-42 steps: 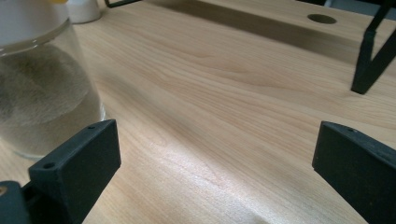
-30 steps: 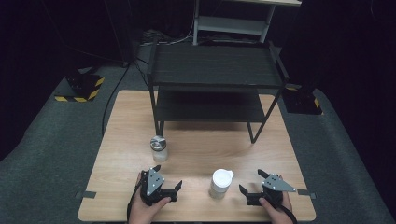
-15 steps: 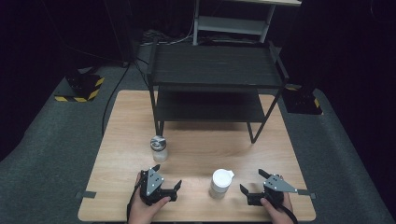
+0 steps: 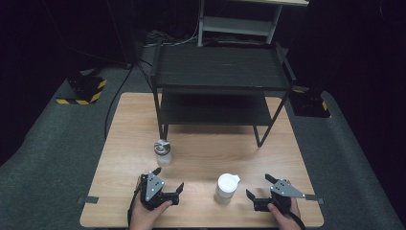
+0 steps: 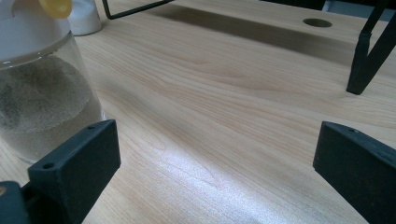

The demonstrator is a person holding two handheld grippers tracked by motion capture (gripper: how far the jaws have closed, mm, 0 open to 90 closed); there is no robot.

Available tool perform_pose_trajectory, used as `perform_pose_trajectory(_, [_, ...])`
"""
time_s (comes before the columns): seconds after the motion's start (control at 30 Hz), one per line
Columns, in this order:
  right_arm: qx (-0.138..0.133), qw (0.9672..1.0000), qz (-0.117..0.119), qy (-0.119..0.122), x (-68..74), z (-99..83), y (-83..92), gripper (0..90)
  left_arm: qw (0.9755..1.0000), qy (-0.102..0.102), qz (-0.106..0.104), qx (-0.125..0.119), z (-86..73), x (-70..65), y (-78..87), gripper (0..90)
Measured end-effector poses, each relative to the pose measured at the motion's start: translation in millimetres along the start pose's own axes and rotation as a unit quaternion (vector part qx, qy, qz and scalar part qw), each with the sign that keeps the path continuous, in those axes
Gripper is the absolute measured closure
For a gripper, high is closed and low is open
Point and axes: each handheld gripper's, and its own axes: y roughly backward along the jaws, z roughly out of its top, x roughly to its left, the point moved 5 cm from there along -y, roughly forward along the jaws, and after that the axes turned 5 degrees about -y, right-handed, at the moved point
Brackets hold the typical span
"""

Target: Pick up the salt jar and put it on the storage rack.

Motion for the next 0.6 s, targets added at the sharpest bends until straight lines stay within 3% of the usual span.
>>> perform_pose_trajectory(0.47, [-0.002, 1.0, 0.002, -0.001, -0.3, -0.5, 0.2, 0.2, 0.9985, 0.014, 0.047, -0.024, 9.3, 19.7, 2.6, 0.4])
perform_pose_trajectory(0.6, [-0.002, 1.0, 0.003, 0.001, -0.3, -0.6, 0.3, 0.3, 0.9981, 0.021, 0.05, -0.028, 11.7, 29.0, -1.2, 0.4])
